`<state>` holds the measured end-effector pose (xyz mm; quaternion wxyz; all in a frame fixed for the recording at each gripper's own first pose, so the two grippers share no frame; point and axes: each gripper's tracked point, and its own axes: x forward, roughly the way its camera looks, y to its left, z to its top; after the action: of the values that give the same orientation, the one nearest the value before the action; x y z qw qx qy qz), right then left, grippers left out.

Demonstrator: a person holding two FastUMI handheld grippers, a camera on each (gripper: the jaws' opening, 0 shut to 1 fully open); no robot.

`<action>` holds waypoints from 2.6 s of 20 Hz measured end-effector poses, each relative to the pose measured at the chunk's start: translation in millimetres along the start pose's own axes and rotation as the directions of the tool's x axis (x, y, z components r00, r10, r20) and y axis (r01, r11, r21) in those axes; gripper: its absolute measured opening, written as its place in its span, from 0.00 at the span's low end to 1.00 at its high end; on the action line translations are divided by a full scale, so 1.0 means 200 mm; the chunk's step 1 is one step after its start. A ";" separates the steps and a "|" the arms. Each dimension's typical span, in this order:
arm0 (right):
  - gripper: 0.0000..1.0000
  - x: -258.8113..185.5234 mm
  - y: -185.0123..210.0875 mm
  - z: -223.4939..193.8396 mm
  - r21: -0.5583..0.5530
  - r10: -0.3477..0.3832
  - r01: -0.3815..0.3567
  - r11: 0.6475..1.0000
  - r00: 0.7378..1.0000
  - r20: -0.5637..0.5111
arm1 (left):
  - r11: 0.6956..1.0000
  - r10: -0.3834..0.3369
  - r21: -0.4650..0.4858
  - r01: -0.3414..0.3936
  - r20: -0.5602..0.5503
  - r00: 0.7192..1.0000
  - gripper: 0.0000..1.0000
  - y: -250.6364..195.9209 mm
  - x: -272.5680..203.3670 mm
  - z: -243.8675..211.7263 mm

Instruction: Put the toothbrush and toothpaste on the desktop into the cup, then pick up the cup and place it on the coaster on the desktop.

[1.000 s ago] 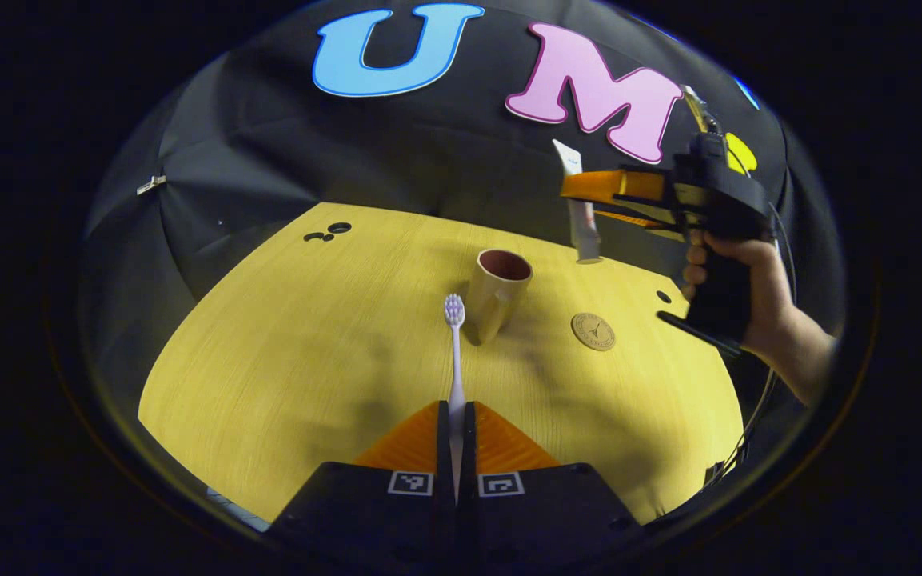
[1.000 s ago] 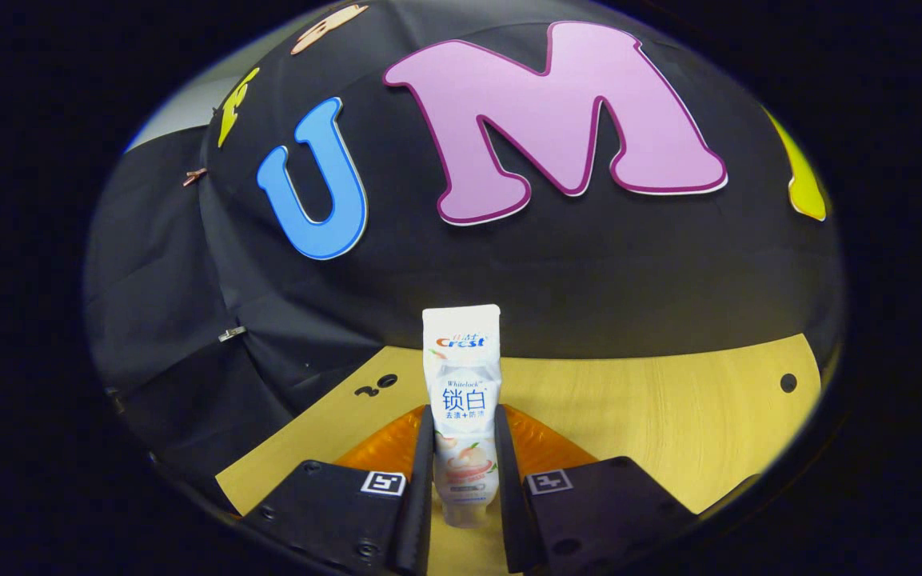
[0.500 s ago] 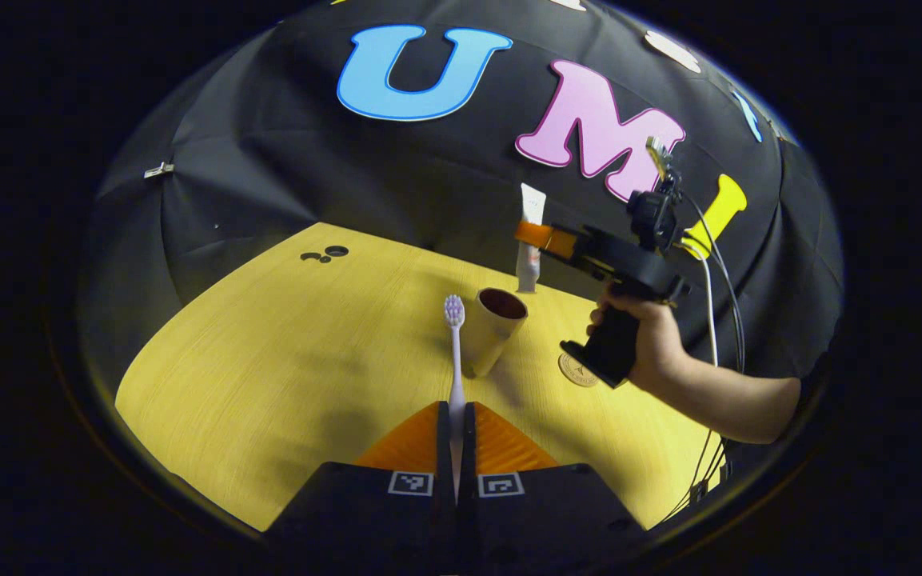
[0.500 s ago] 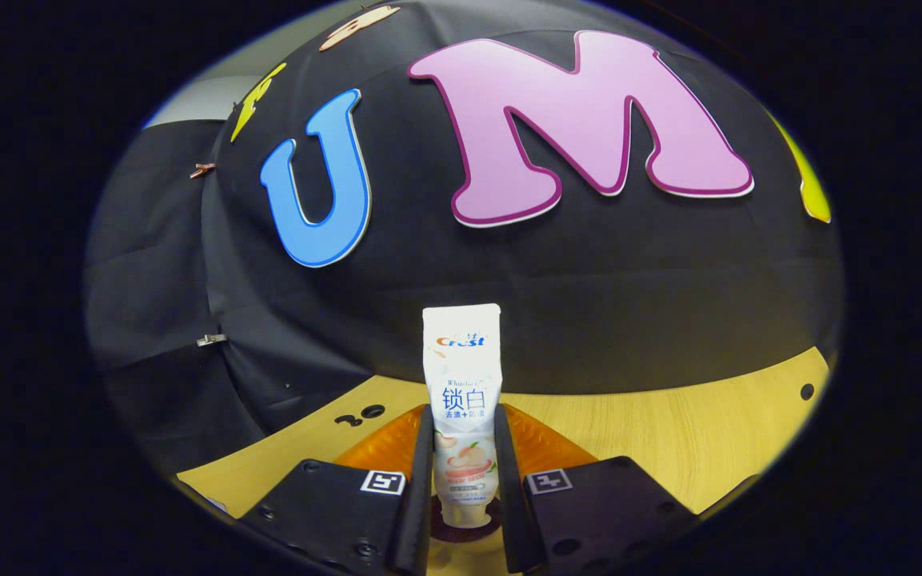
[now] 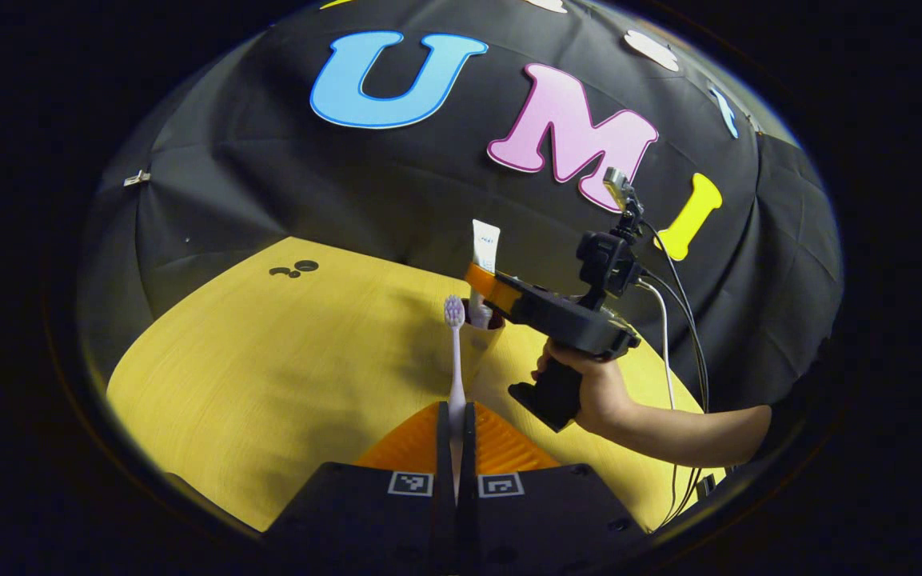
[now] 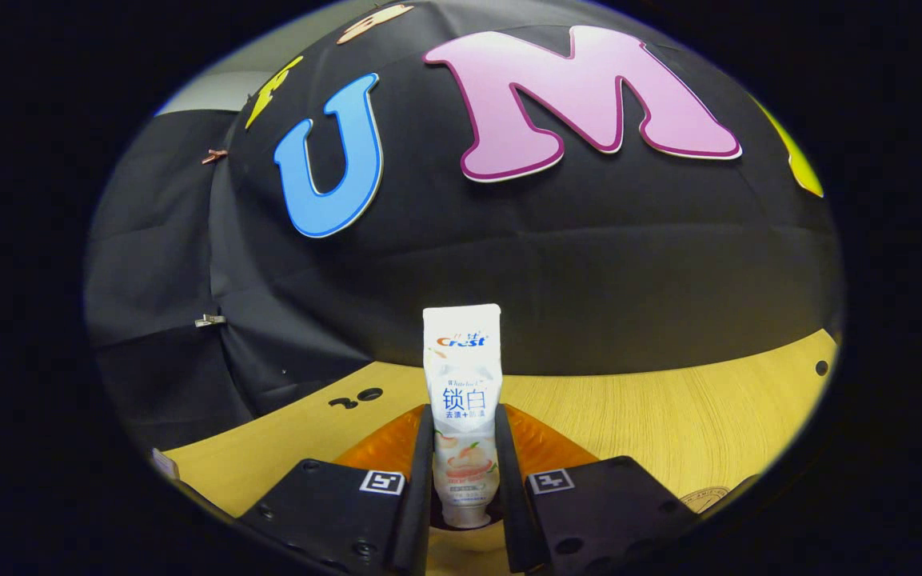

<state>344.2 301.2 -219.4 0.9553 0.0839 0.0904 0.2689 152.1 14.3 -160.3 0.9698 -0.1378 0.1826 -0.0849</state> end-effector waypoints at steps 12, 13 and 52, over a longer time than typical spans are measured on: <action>0.98 -0.41 -0.12 0.11 0.057 -0.046 0.044 0.997 0.998 0.041 | 0.996 -0.065 -0.046 0.071 0.124 0.990 0.06 -0.12 0.03 0.21; 0.98 -0.46 -0.15 0.11 0.052 -0.056 0.054 0.997 0.998 0.035 | 0.996 -0.071 -0.038 0.077 0.147 0.987 0.06 -0.14 0.05 0.26; 0.98 -1.09 -0.85 -0.10 0.050 -0.262 0.275 0.960 0.947 -0.189 | 0.983 -0.092 0.181 0.036 0.314 0.945 0.97 -0.28 0.81 0.44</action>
<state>241.2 46.0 -247.1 0.9670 0.0820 0.1972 0.1392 326.7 -53.2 -118.8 0.9915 -0.0712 0.0098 -0.1085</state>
